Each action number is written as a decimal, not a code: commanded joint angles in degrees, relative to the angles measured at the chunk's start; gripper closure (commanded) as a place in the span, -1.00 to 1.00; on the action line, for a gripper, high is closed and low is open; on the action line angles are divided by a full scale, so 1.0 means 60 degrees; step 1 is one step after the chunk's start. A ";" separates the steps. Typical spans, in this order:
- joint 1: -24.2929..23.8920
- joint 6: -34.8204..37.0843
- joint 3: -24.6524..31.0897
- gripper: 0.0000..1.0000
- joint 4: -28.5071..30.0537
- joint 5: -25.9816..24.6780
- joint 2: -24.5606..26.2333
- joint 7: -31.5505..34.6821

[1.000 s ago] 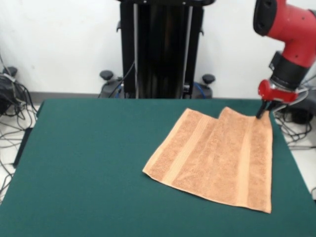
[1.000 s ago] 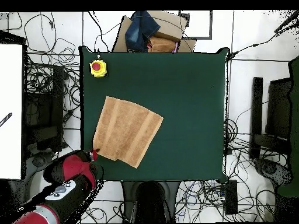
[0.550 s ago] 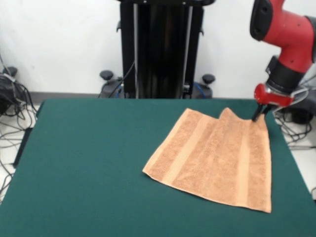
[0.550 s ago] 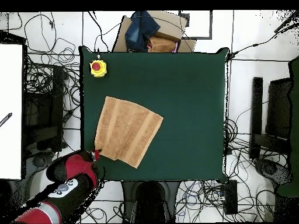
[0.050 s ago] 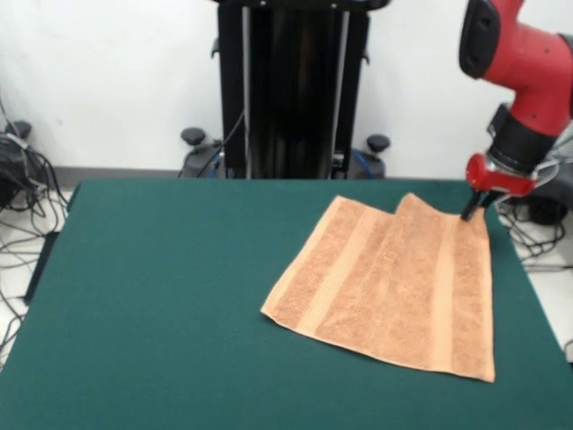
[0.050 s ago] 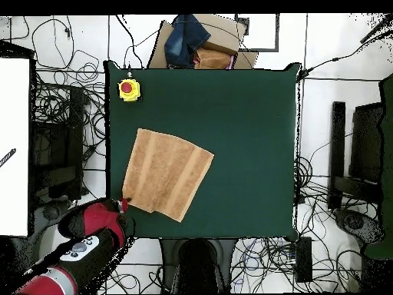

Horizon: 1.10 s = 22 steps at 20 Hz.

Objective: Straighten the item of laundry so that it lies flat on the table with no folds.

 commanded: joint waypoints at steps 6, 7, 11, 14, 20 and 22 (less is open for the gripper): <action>0.0326 0.2727 -0.0235 1.00 -0.2293 0.0804 0.0764 0.3830; 0.0350 0.2797 -0.0284 1.00 -0.2349 0.0792 0.0791 0.3872; 0.0334 0.2671 -0.0235 1.00 -0.2319 0.0718 0.0838 0.3881; 0.0165 0.2234 -0.0003 1.00 -0.2069 0.0620 0.0843 0.3726; -0.0078 0.1829 0.0310 1.00 -0.1341 0.0299 0.0364 0.3444; -0.0113 0.1808 0.0317 1.00 -0.1234 0.0255 0.0296 0.3390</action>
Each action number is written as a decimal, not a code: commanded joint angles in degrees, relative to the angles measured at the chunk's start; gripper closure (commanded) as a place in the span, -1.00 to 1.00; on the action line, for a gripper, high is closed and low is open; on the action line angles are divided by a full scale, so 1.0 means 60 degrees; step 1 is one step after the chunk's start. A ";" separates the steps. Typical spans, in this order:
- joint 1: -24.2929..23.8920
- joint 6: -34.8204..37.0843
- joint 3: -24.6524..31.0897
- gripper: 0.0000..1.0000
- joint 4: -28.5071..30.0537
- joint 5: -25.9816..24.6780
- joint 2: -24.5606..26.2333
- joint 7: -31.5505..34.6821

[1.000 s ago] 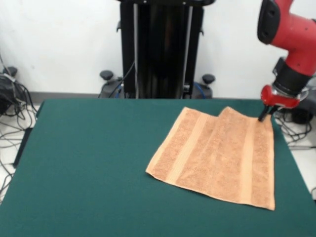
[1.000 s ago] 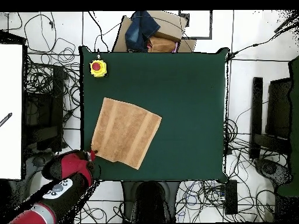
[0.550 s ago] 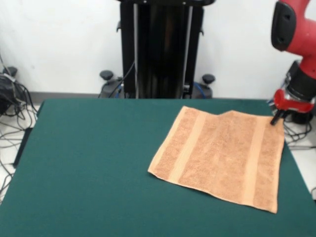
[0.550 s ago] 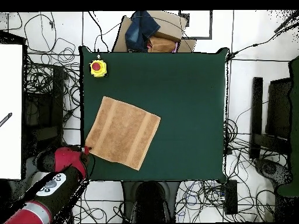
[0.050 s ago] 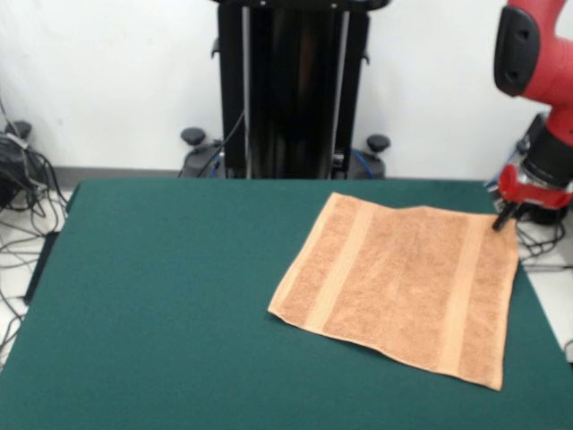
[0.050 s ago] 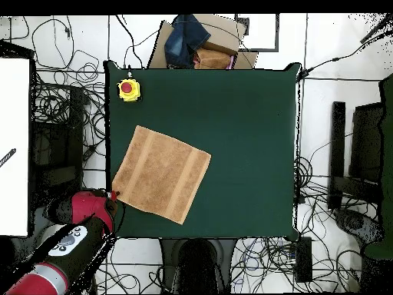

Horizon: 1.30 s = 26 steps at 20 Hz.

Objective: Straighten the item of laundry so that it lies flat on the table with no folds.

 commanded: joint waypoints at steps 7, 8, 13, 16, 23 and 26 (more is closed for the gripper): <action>-0.0218 -0.0026 0.0841 1.00 0.0526 -0.0044 -0.0263 0.2487; -0.0207 -0.0023 0.0844 1.00 0.0541 -0.0042 -0.0263 0.2498; -0.0106 0.0248 0.0686 1.00 0.0550 -0.0087 -0.0340 0.2535; -0.0100 0.0232 0.0707 1.00 0.0605 -0.0073 -0.0369 0.2550; -0.0070 0.0496 0.0543 1.00 0.0476 -0.0109 -0.0399 0.2580; -0.0070 0.0431 0.0566 1.00 0.0491 -0.0108 -0.0359 0.2568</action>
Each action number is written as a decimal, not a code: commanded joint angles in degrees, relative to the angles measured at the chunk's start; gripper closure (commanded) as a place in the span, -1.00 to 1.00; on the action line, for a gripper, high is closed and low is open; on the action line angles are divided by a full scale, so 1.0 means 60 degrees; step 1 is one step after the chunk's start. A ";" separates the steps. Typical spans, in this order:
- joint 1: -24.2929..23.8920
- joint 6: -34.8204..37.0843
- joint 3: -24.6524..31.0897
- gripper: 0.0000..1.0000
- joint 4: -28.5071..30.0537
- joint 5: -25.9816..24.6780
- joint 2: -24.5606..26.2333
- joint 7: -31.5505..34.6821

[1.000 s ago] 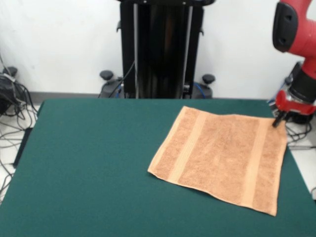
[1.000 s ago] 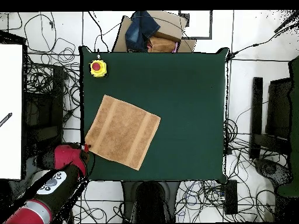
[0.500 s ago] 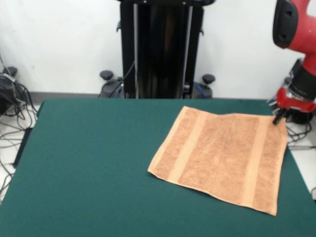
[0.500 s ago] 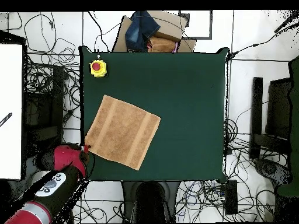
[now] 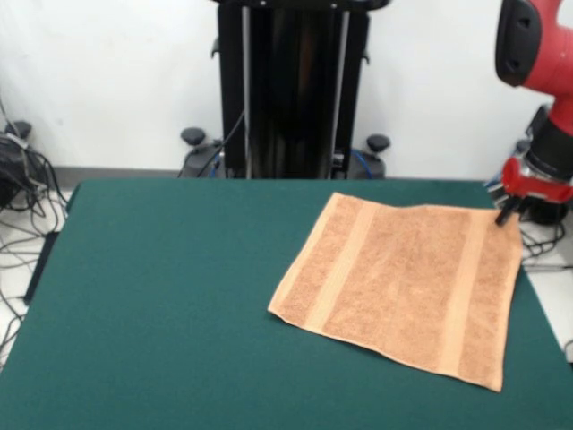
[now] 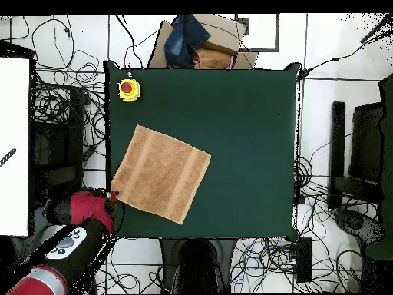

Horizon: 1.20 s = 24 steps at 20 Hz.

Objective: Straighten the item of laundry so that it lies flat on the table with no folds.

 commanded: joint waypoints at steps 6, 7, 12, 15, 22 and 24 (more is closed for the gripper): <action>-0.0038 0.0420 0.0571 1.00 0.0219 -0.0119 0.0004 0.2550; -0.0039 0.0397 0.0582 1.00 0.0251 -0.0121 -0.0015 0.2542; -0.0017 0.0566 0.0511 1.00 0.0254 -0.0170 -0.0049 0.2534; 0.0074 0.0703 0.0426 1.00 0.0138 -0.0182 0.0070 0.2601; 0.0206 0.0683 0.0440 1.00 0.0168 -0.0186 0.0206 0.2632; 0.0204 0.0586 0.0547 1.00 0.0267 -0.0197 0.0199 0.2570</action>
